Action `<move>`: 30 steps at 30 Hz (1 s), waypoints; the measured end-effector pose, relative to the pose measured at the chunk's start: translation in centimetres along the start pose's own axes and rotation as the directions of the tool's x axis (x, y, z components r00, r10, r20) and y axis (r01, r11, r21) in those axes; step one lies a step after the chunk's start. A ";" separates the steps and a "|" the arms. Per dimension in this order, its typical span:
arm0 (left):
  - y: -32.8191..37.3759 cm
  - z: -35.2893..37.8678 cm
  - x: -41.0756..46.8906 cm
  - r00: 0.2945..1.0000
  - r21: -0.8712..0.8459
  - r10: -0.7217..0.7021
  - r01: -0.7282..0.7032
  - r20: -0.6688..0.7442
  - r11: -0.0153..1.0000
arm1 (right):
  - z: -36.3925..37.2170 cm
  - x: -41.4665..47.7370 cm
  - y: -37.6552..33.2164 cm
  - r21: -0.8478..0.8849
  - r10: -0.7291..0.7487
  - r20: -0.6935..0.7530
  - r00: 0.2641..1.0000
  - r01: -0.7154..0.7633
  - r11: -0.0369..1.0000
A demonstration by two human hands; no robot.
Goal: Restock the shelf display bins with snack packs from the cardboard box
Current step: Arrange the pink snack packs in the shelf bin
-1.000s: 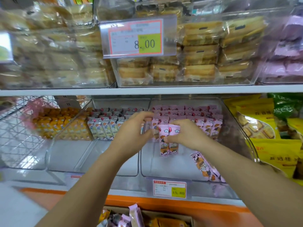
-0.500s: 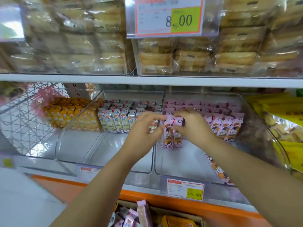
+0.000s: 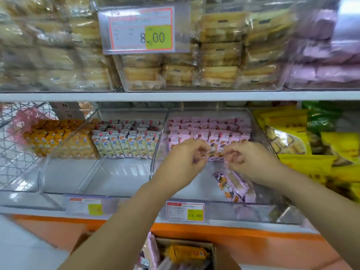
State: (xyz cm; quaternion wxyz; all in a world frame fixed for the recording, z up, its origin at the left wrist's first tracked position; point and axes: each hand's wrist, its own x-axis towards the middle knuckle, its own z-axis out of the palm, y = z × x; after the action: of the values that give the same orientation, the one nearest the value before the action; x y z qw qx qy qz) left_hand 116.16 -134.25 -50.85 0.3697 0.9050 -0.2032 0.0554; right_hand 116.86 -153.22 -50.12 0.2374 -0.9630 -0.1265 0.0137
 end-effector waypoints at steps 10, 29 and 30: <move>-0.7 5.9 3.1 0.739 -0.001 -0.396 0.473 0.545 0.881 | 2.8 0.6 1.3 -0.293 0.159 0.235 0.959 -0.087 0.952; -1.8 3.6 1.9 0.801 -0.399 -0.416 0.582 0.430 0.709 | 1.5 0.4 1.2 0.169 -0.024 0.110 0.994 0.005 0.986; -1.5 3.0 1.7 0.826 -0.412 -0.401 0.550 0.396 0.727 | 1.2 0.4 1.0 0.184 -0.036 0.067 0.997 0.023 0.983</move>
State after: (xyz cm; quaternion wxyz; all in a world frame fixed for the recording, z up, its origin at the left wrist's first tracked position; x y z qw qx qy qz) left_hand 118.19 -135.93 -53.58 0.5639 0.7940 -0.0192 -0.2261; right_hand 117.36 -153.47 -51.65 0.3205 -0.9341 -0.1471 0.0557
